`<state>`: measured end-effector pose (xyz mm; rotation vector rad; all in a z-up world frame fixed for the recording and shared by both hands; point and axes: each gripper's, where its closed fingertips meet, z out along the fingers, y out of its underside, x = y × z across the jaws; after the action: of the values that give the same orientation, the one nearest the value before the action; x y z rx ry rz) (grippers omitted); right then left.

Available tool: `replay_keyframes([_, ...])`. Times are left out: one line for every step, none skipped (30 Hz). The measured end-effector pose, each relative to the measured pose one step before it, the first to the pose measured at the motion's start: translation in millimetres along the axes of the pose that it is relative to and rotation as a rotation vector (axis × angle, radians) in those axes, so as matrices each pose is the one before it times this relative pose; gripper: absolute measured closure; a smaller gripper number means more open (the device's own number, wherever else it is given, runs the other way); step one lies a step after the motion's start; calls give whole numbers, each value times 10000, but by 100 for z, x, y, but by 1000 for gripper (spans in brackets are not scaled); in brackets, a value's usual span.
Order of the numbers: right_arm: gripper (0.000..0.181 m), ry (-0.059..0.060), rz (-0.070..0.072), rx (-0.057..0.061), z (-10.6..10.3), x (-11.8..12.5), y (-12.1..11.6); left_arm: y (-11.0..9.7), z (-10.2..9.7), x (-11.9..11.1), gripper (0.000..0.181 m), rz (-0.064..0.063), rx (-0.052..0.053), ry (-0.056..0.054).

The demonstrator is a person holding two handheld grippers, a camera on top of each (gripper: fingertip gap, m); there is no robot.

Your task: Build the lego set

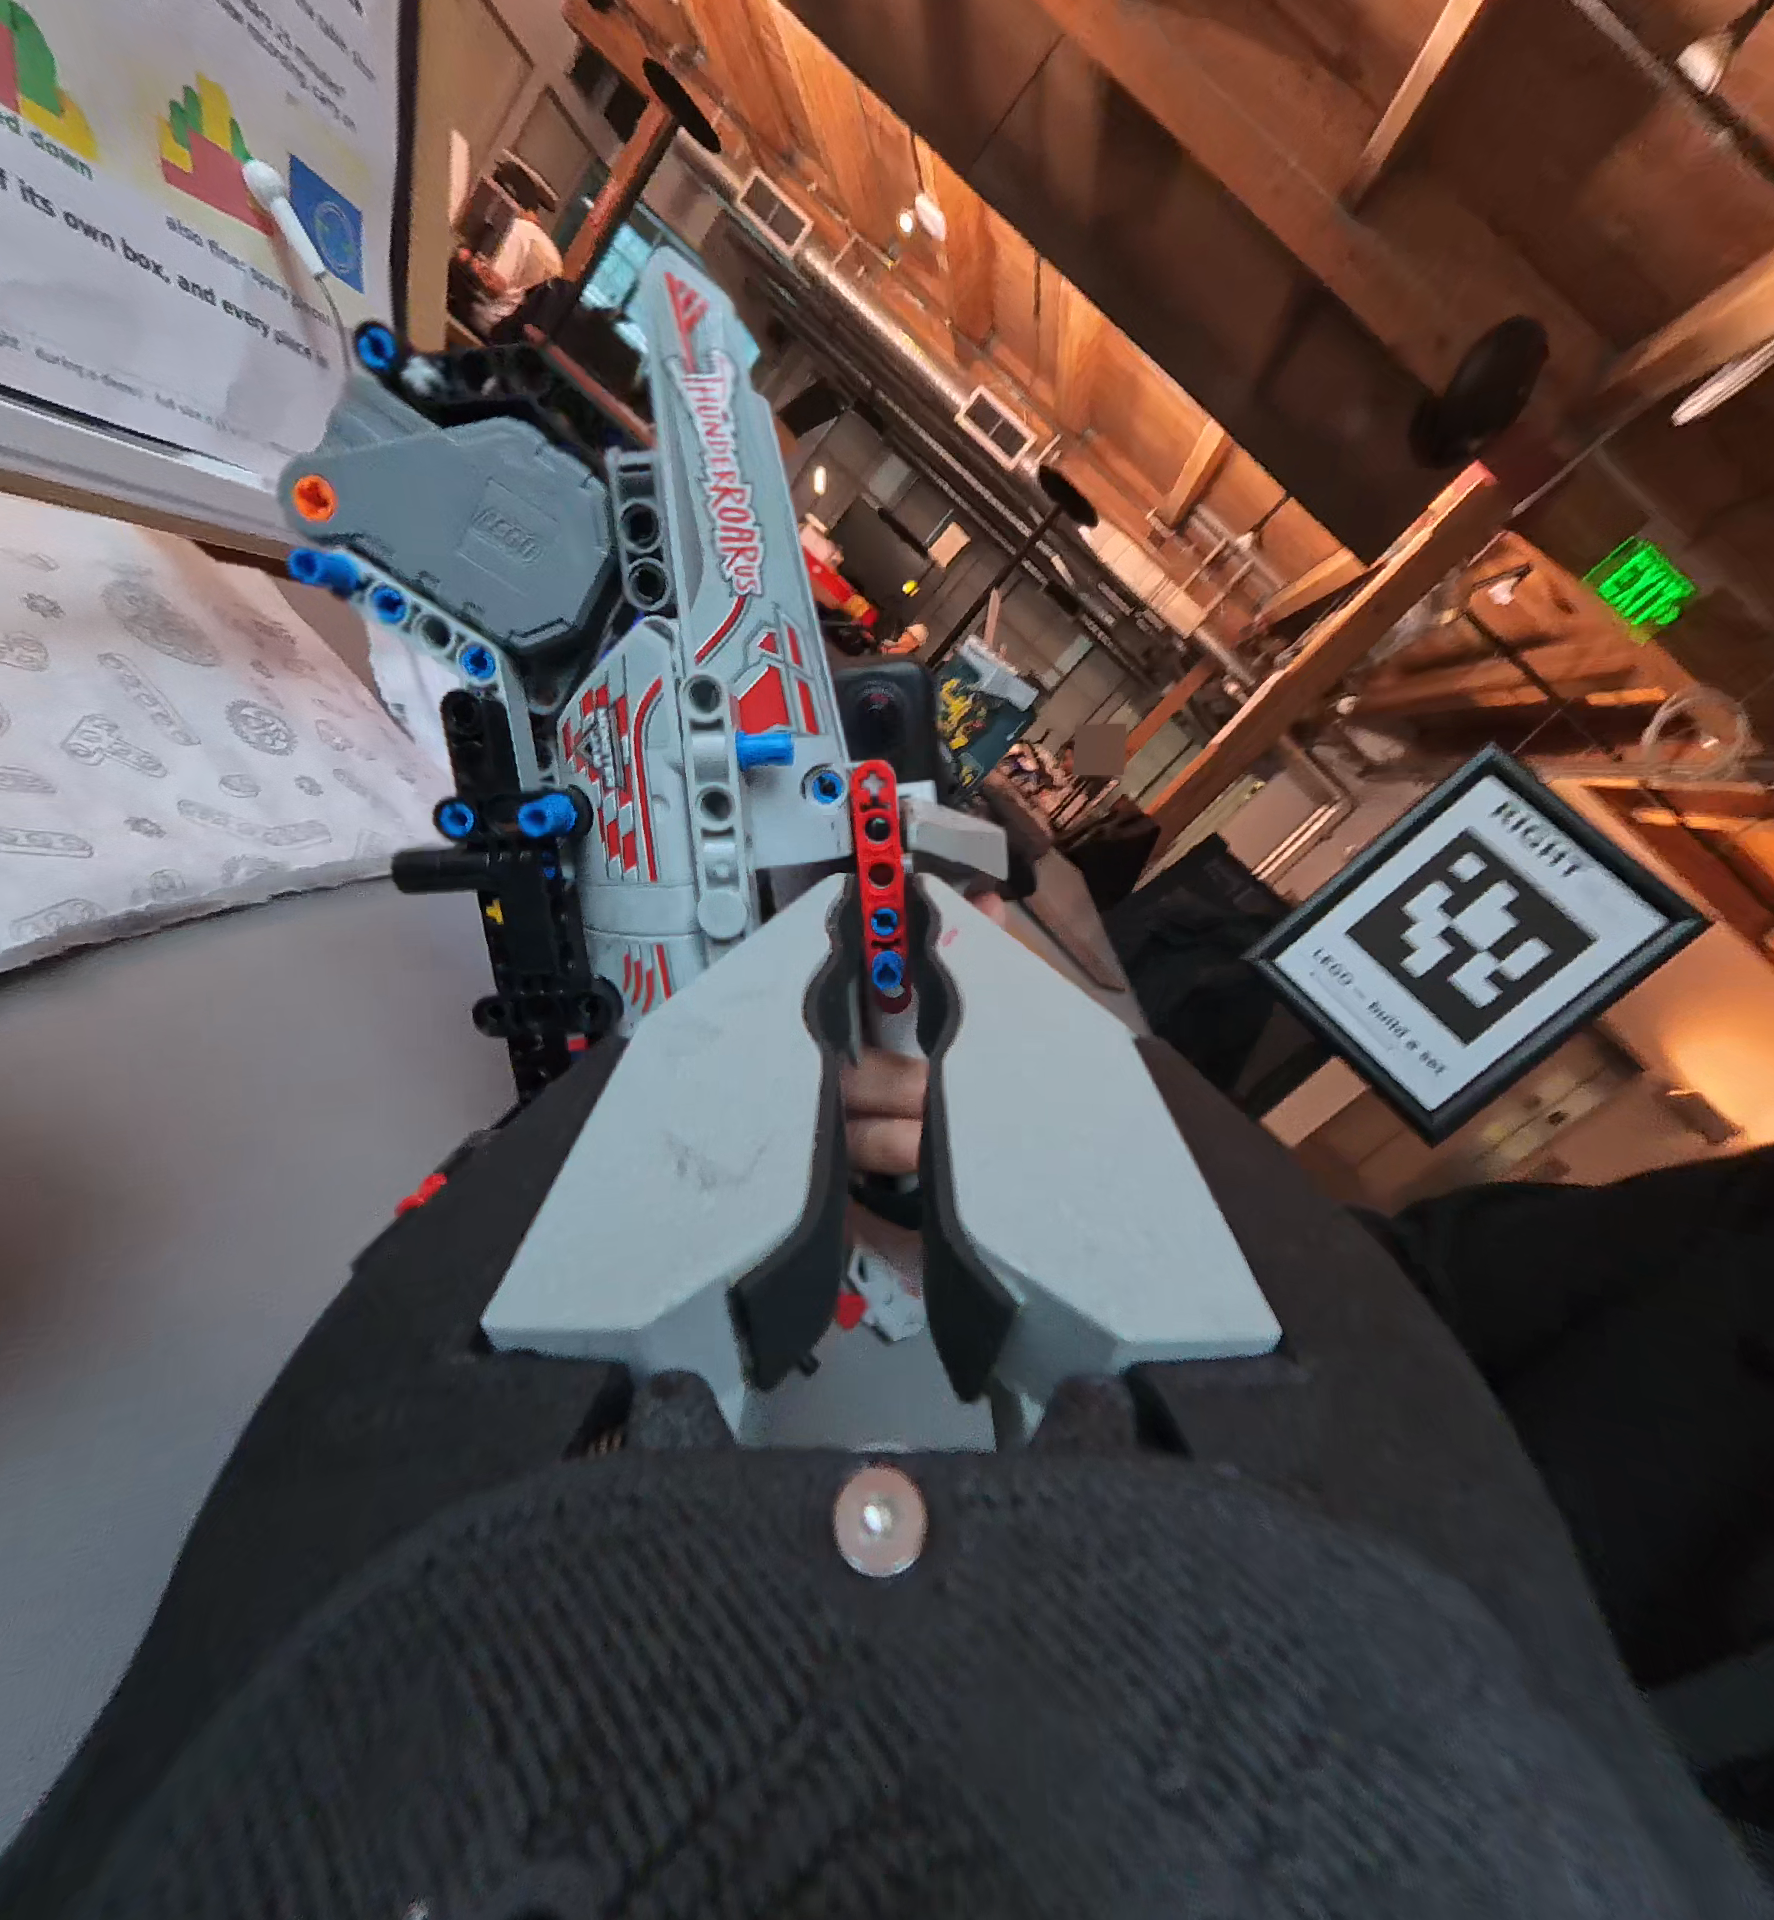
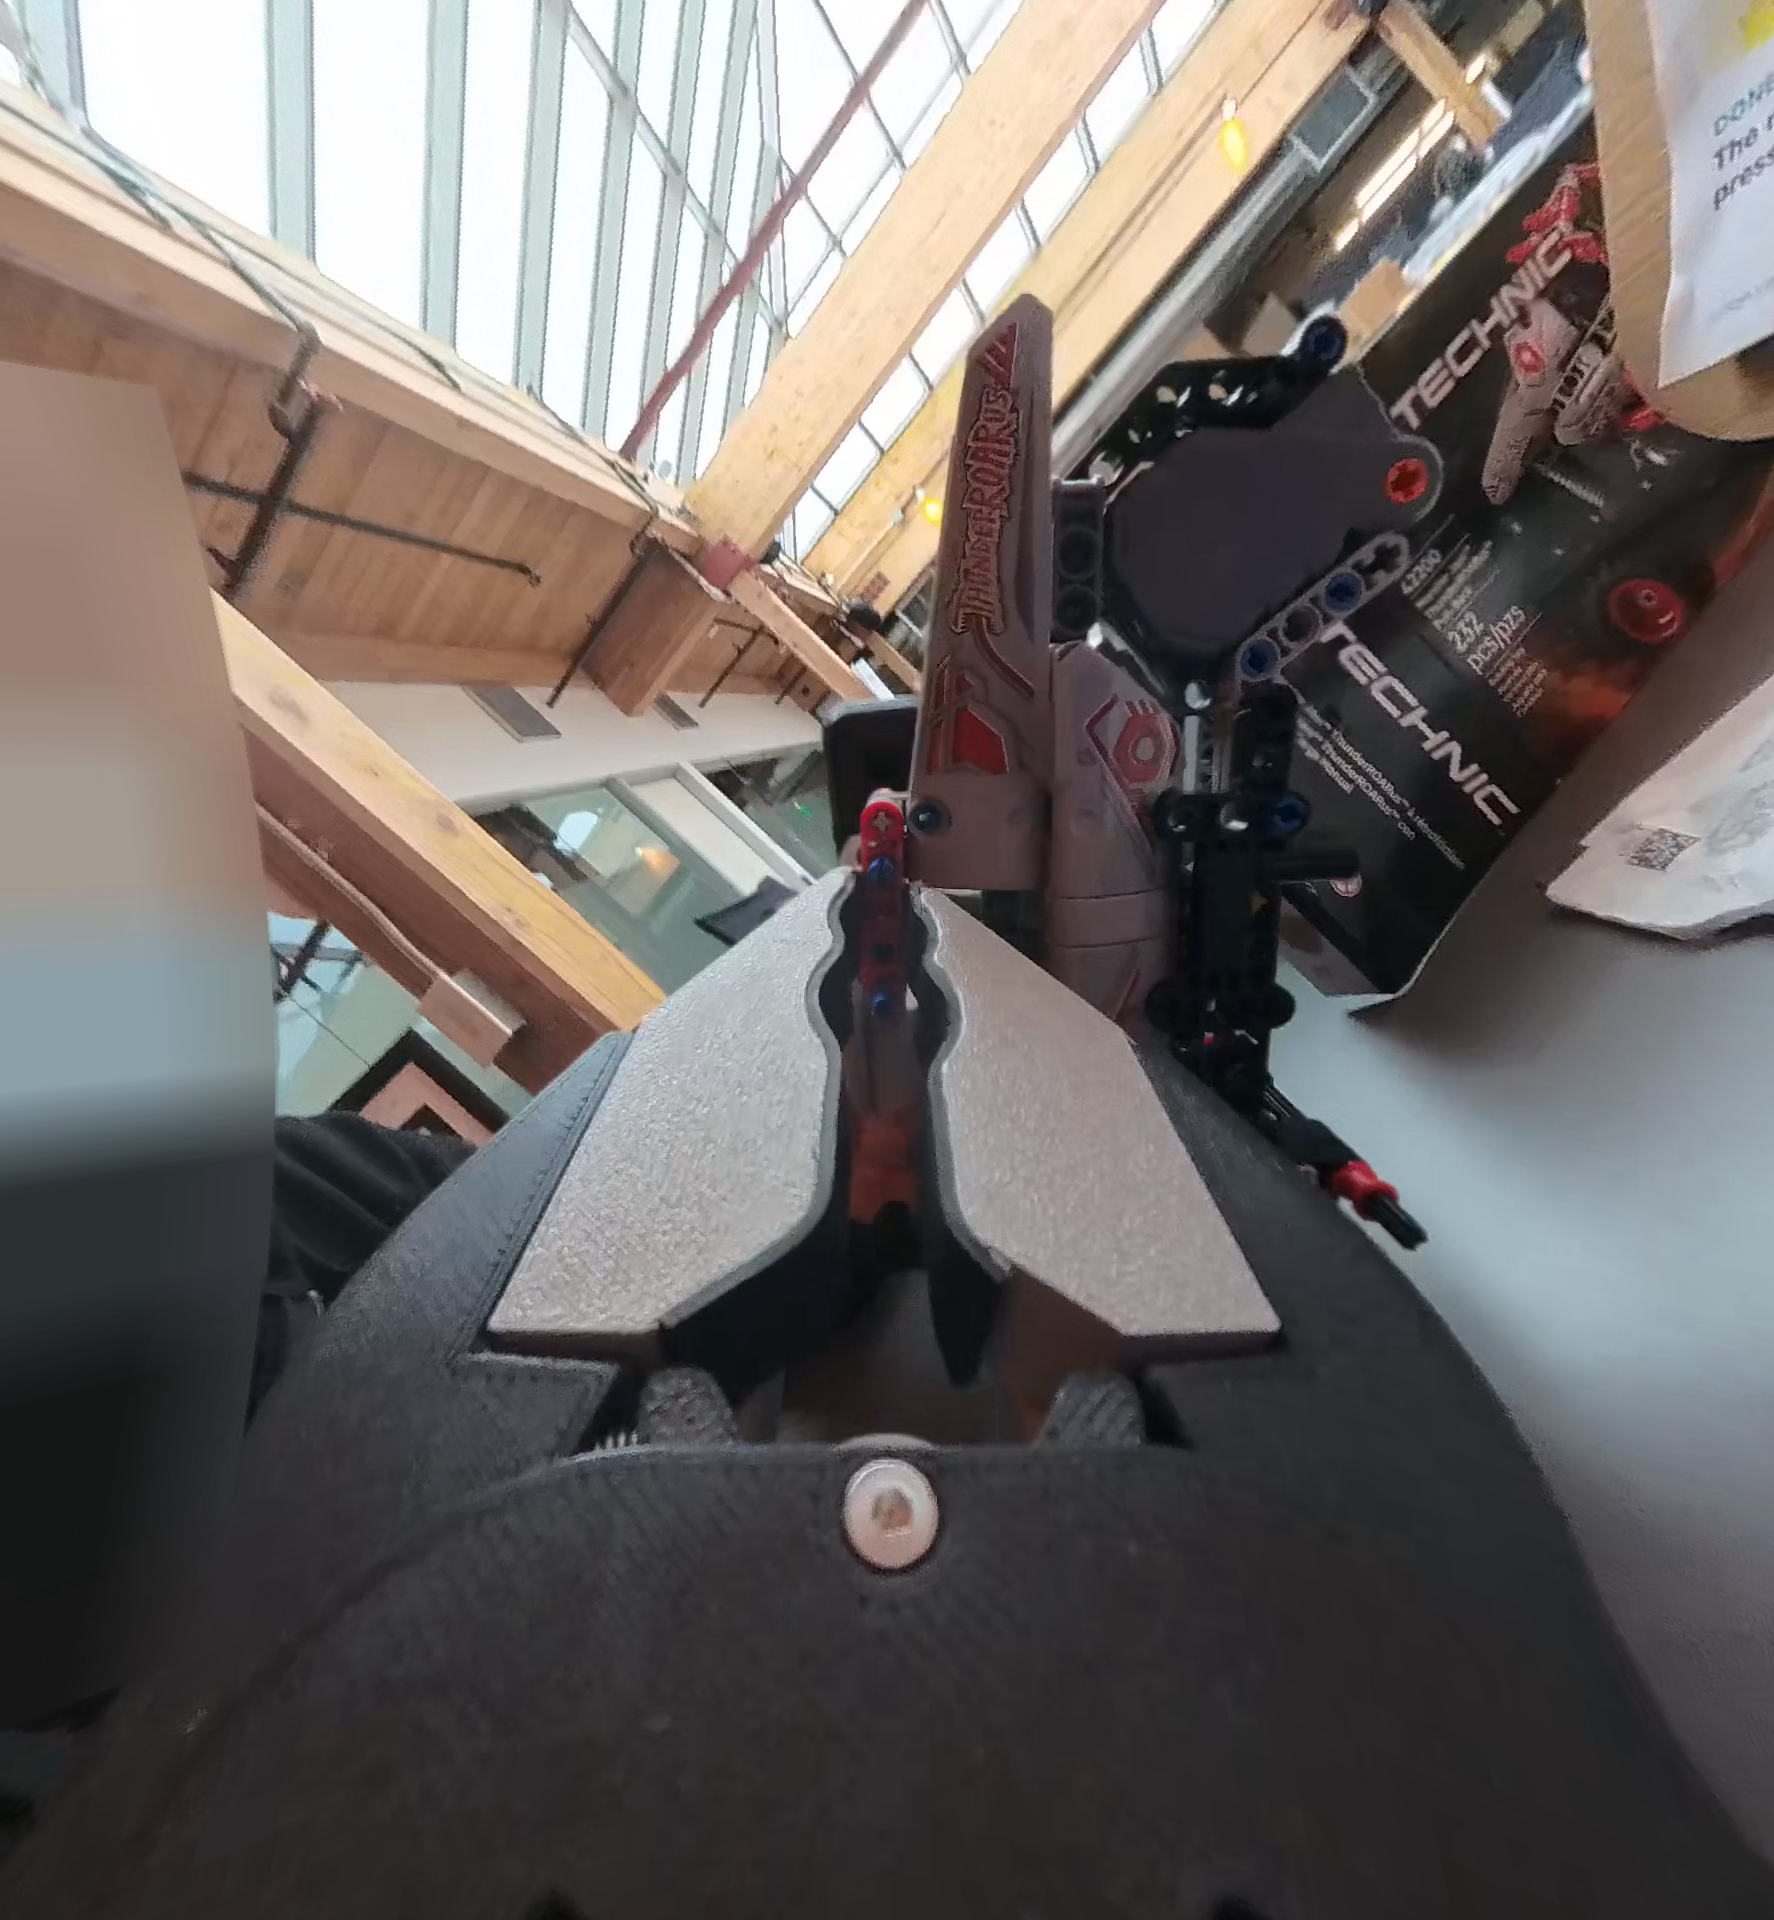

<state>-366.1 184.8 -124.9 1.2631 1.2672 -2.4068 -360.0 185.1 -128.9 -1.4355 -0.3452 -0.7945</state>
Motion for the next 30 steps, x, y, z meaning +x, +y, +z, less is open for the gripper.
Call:
replay_keyframes([178, 69, 83, -115, -85, 195, 51, 117, 73, -200, 175, 197, -28, -139])
replay_keyframes([178, -48, 161, -82, -71, 112, 64, 72, 54, -146, 175, -22, -23, 6])
replay_keyframes([177, -138, 130, -86, -45, -42, 41, 12, 8, -57, 174, -181, -1, 138])
replay_keyframes([175, -52, 19, -116, -20, -21, 59, -51, -6, -28, 175, -182, 45, 134])
replay_keyframes([175, 104, -69, -185, -32, 72, 106, 78, -11, -88, 175, -73, -55, 33])
replay_keyframes([174, 205, -174, -202, -46, 76, 108, 79, 4, -128, 174, 102, -65, -87])
replay_keyframes([172, 295, -301, -196, -36, 111, 103, 70, 29, -93, 174, 255, -84, -139])
replay_keyframes([174, 337, -355, -232, -44, 168, 145, 121, 42, -6, 173, 279, -138, -131])
replay_keyframes([174, 260, -325, -260, -60, 104, 149, 87, 44, -32, 173, 257, -104, -140])
replay_keyframes([172, 120, -208, -238, -53, 6, 131, 55, 34, -15, 173, 186, -46, -104])
replay_keyframes([170, -44, -3, -227, -19, -79, 202, 113, 81, 49, 173, 22, -55, 10])
replay_keyframes([169, -186, 176, -253, 27, -121, 345, 163, 84, 119, 174, -120, -81, 133])
replay_keyframes([170, -231, 247, -244, 70, -90, 398, 93, 78, 96, 174, -127, -29, 117])
replay_keyframes([173, -161, 229, -156, 100, 30, 343, 36, 37, 9, 174, -58, 12, 26])
replay_keyframes([174, -104, 177, -48, 114, 75, 200, 29, -8, -99, 174, 4, -20, -57])
replay_keyframes([174, -100, 123, 25, 83, 15, 65, -61, -63, -120, 173, 45, -8, -73])
replay_keyframes([174, -50, 50, 80, 16, 16, -73, -121, -79, -61, 173, 17, 15, -20])
replay_keyframes([175, -7, -5, 88, -68, 16, -107, -114, -66, -16, 173, -37, 23, 26])
replay_keyframes([176, -11, 6, 44, -103, 5, -82, -56, -30, 32, 173, -99, -21, 73])
replay_keyframes([177, -4, 30, -3, -86, 6, -16, 73, 49, 6, 173, -157, -111, 55])
replay_keyframes([177, 22, 18, -10, -63, 42, 23, 70, 27, -55, 174, -113, -96, -11])
replay_keyframes([177, 15, 15, -9, -43, 37, 9, 71, -1, -48, 173, 43, -68, -34])
replay_keyframes([177, 10, 27, 7, -57, 29, -27, 39, -25, -86, 172, 129, -68, -82])
replay_keyframes([176, 19, 30, 63, -63, 46, -106, -13, -60, -137, 171, 179, -80, -139])
replay_keyframes([176, -12, 52, 88, -98, 24, -131, 23, -60, -64, 170, 235, -120, -123])
replay_keyframes([176, -50, 70, 69, -112, -13, -111, 67, -44, 11, 169, 231, -163, -70])
replay_keyframes([176, -35, 52, 24, -81, 9, -40, 90, -42, 113, 165, 157, -192, 5])
replay_keyframes([175, 15, 24, -29, -41, 84, 35, 106, -28, 153, 160, 76, -215, 44])
replay_keyframes([175, 50, 17, -61, -15, 124, 91, 131, -18, 108, 155, 72, -218, 9])
replay_keyframes([175, 36, 36, -66, 23, 137, 111, 153, -48, 21, 153, 138, -228, -45])
